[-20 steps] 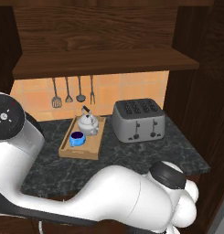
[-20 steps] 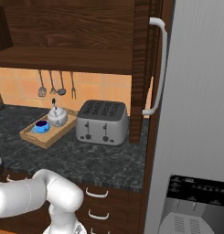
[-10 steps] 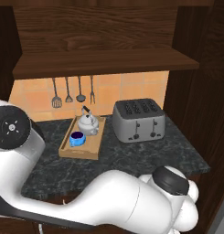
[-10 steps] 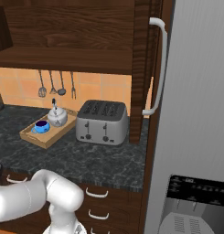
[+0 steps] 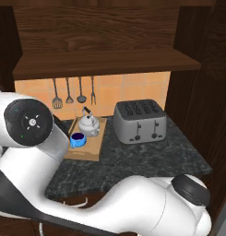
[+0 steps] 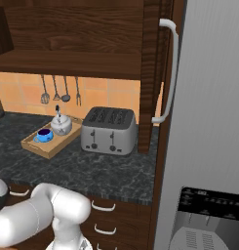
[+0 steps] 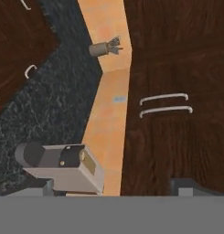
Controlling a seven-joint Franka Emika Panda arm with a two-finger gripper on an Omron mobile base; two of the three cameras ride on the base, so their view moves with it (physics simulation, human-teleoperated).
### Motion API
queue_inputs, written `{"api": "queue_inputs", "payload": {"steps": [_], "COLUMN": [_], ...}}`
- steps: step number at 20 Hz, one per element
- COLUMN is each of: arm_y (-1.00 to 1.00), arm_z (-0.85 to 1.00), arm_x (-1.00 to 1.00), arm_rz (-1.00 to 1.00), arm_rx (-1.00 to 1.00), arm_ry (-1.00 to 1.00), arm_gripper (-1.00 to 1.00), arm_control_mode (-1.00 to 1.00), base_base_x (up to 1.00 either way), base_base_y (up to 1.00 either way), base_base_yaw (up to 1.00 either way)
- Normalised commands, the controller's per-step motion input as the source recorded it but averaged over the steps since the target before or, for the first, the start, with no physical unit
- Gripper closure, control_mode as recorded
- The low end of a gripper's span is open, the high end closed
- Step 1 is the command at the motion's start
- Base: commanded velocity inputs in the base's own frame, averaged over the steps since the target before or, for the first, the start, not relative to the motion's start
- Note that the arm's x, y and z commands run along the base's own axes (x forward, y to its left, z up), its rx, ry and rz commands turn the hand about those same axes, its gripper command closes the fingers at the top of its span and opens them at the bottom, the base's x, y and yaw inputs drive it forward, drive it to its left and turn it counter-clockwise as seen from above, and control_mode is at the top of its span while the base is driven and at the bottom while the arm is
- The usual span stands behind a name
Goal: Pick the kettle from the counter and place it on the tray. Then pick the mug from the cabinet and place it on the tray. Then close the cabinet doors.
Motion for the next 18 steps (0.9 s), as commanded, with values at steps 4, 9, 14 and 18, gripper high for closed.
{"api": "queue_inputs", "payload": {"steps": [4, 9, 14, 18], "arm_y": [-0.69, -0.76, -0.79, -0.81], "arm_z": [-0.10, -0.10, -0.07, -0.05], "arm_x": [0.23, 0.36, 0.38, 0.43], "arm_rz": [-0.31, -0.30, -0.29, -0.24], "arm_rx": [-0.07, -0.04, -0.02, 0.00], "arm_ry": [0.05, 0.07, 0.16, 0.11], "arm_gripper": [-1.00, -1.00, -1.00, -1.00], "arm_control_mode": [-1.00, -1.00, -1.00, -1.00], "base_base_x": [0.00, 0.00, 0.00, 0.00], "base_base_y": [0.00, 0.00, 0.00, 0.00], "base_base_yaw": [0.00, 0.00, 0.00, 0.00]}}
